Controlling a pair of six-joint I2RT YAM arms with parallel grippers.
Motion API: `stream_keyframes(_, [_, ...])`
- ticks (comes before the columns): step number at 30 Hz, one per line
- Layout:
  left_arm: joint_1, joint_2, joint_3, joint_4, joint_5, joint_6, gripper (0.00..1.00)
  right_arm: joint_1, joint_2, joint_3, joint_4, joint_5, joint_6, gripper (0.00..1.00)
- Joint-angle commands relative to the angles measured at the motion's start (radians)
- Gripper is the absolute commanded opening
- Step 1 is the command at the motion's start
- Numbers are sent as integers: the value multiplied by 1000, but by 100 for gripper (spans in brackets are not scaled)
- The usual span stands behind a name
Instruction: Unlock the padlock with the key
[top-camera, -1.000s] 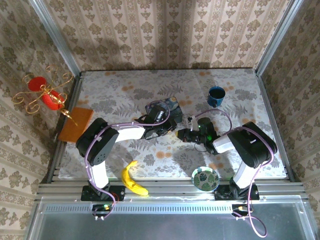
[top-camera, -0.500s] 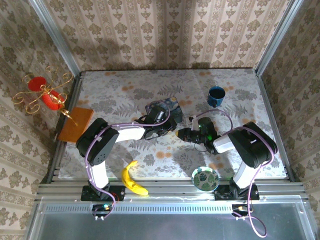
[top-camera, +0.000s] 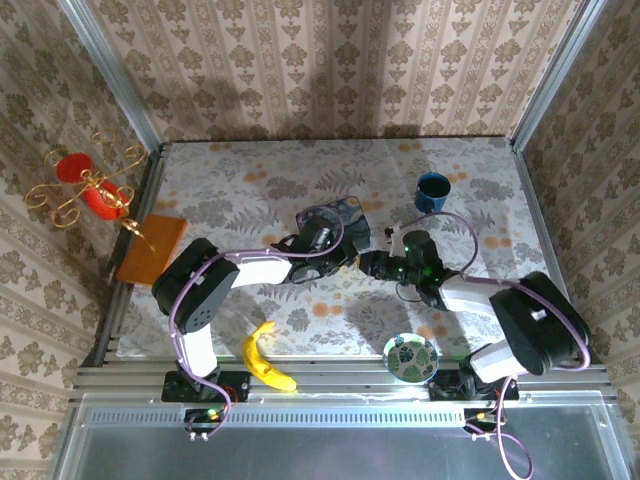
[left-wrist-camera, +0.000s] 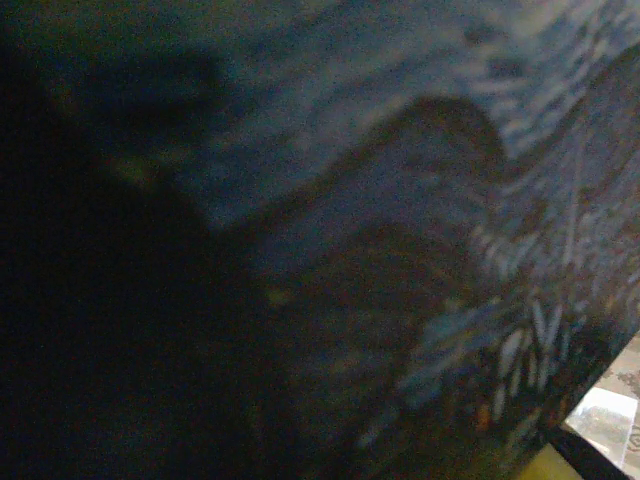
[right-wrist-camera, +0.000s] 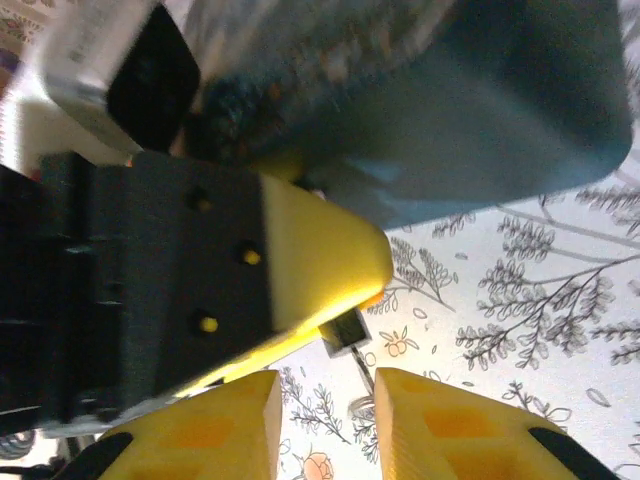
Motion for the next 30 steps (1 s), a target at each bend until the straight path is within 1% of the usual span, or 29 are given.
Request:
stream_keyframes(1, [-3,-30,-14,3,44,-48,0,13,-97,-21,-161,109,-102,33])
stream_keyframes(6, [1,-32,-16,1,45,-47,0,75,-211,-30,-285,267,-197,33])
stream_keyframes(7, [1,-32,-18,2,45,-48,0,84,-231,-32,-298,289,-207,33])
stream_keyframes(9, [3,-33,-19,3,47,-48,0,86,-250,-35,-303,292,-211,33])
stream_keyframes(14, [3,-38,-17,5,49,-45,0,90,-218,-27,-268,238,-198,29])
stream_keyframes(18, [3,-40,-17,4,50,-42,0,90,-131,4,-227,144,-179,27])
stream_keyframes(21, [3,-39,-18,8,53,-42,0,88,-58,10,-143,86,-142,27])
stream_keyframes(25, [4,-43,-21,11,56,-39,0,85,24,19,-63,62,-95,26])
stream_keyframes(30, [6,-50,-23,10,58,-37,0,74,68,18,1,33,-60,26])
